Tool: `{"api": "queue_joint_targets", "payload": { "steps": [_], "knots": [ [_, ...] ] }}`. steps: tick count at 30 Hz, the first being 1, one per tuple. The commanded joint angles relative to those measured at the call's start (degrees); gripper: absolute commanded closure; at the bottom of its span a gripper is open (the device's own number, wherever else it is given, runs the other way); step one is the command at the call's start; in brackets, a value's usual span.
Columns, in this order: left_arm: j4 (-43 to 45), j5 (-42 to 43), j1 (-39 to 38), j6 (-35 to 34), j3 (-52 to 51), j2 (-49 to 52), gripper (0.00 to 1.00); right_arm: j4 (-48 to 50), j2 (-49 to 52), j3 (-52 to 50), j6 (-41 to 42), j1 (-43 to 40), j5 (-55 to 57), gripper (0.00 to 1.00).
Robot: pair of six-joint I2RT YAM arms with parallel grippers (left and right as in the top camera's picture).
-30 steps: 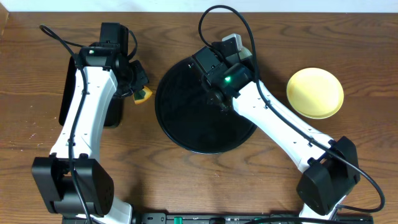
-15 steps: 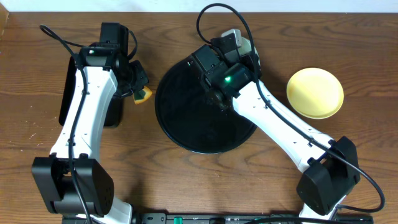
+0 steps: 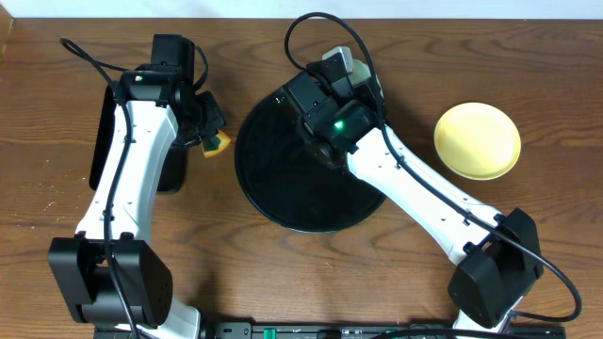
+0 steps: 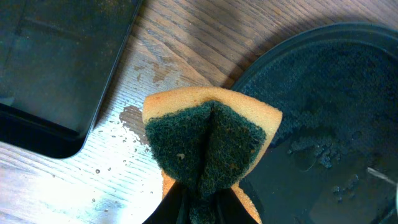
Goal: Clean dirty plates on tray and stack at the side
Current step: 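Carry the light-blue plate right and stack it on the yellow plate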
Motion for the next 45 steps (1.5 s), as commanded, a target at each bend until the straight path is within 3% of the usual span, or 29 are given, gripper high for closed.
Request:
{"api": "queue_joint_targets", "payload": {
  "steps": [1,9,20,35,45],
  "knots": [
    [-0.1,-0.9,0.2,0.3,-0.2,0.2,0.88,-0.2,-1.5,0.4,1.6,-1.6,-10.8,0.99],
    [-0.1,-0.9,0.2,0.3,-0.2,0.2,0.88,-0.8,-1.6,0.4,3.1,-11.8,-41.6,0.99],
    [-0.1,-0.9,0.2,0.3,-0.2,0.2,0.88,-3.0,-1.7,0.4,3.9,-34.8,-66.4,0.99],
    [-0.1,-0.9,0.2,0.3,-0.2,0.2,0.88,-6.1,-1.7,0.0,3.7,-64.5,-69.8,0.99],
    [-0.1,-0.9,0.2,0.3,-0.2,0.2,0.88,-4.8,-1.7,-3.1,3.6,-68.4,-69.1,0.99]
  ]
}}
